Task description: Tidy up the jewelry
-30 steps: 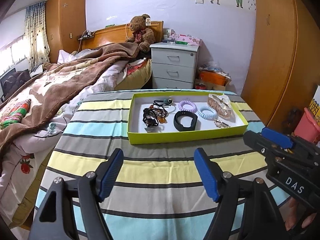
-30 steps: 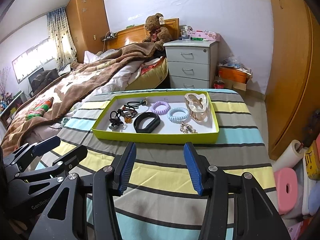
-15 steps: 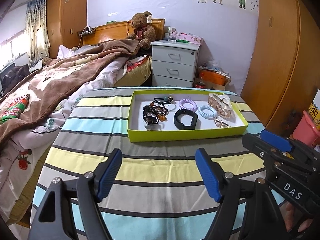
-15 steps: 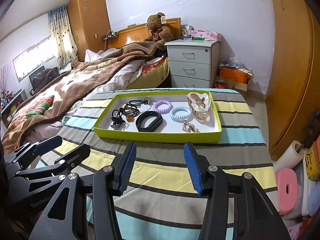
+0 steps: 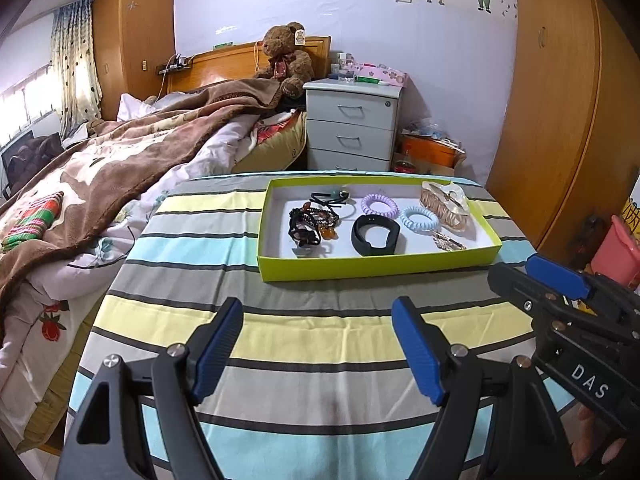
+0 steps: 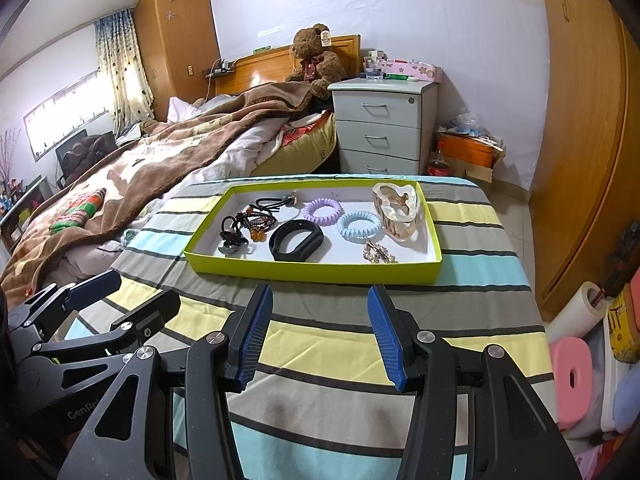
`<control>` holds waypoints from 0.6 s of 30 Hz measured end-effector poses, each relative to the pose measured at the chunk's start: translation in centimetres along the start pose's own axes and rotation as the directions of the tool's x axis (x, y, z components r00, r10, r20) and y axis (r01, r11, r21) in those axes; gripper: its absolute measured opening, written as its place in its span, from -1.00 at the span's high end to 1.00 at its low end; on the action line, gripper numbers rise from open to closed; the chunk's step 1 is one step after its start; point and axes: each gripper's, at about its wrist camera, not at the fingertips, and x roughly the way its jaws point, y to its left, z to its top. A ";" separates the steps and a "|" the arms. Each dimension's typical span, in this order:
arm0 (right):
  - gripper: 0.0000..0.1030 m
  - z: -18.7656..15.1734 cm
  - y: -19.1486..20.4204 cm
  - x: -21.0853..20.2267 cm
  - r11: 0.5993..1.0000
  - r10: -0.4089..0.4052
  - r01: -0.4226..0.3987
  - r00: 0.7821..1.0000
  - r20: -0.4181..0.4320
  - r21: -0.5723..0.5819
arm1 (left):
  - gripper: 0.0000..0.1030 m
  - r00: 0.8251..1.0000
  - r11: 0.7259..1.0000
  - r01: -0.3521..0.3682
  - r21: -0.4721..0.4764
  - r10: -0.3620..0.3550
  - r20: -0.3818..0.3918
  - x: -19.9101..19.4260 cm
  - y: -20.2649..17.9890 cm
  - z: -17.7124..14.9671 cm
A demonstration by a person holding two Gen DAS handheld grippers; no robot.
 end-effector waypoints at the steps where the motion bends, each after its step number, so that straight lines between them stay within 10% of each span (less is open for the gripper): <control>1: 0.02 0.0 0.0 0.0 1.000 0.000 0.000 1.000 0.001 0.000 | -0.52 1.000 1.000 -0.002 -0.002 0.002 0.000 0.0 0.0 0.0; 18: 0.02 -0.1 0.0 0.2 1.000 0.000 0.000 1.000 -0.004 -0.006 | -0.53 1.000 1.000 -0.010 -0.008 0.010 -0.002 0.1 0.2 0.0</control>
